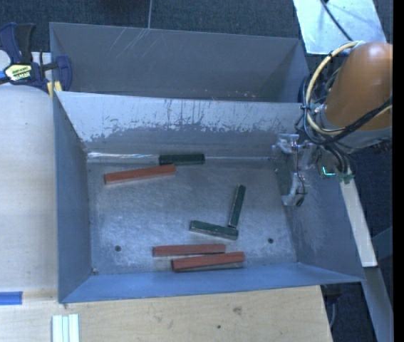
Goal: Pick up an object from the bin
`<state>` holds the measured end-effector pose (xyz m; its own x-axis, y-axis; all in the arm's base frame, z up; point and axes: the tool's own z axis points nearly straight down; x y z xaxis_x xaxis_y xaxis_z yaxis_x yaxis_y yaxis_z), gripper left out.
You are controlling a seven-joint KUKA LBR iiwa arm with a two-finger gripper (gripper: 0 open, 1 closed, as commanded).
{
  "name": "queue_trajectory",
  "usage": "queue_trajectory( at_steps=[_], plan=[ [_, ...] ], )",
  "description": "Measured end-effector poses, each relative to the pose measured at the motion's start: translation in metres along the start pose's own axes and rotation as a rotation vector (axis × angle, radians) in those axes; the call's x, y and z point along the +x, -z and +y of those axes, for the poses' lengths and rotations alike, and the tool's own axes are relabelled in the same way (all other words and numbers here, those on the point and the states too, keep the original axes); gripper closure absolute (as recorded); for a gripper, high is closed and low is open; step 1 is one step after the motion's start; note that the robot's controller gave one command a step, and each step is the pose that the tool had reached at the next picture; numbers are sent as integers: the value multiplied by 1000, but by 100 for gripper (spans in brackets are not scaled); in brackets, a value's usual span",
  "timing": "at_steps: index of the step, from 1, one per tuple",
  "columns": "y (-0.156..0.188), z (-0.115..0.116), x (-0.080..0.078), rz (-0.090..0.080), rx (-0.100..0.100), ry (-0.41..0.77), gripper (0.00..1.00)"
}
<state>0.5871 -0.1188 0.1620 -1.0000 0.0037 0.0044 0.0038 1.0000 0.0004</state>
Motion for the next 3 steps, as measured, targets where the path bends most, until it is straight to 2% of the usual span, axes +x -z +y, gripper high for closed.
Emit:
queue_trajectory(
  at_steps=[1, 2, 3],
  plan=[
    [-95, 84, 2, 1, -2, -50, 0],
    [-73, 85, 77, -2, 1, -71, 0],
    [-92, 65, 41, -9, 2, 209, 0]
  ],
)
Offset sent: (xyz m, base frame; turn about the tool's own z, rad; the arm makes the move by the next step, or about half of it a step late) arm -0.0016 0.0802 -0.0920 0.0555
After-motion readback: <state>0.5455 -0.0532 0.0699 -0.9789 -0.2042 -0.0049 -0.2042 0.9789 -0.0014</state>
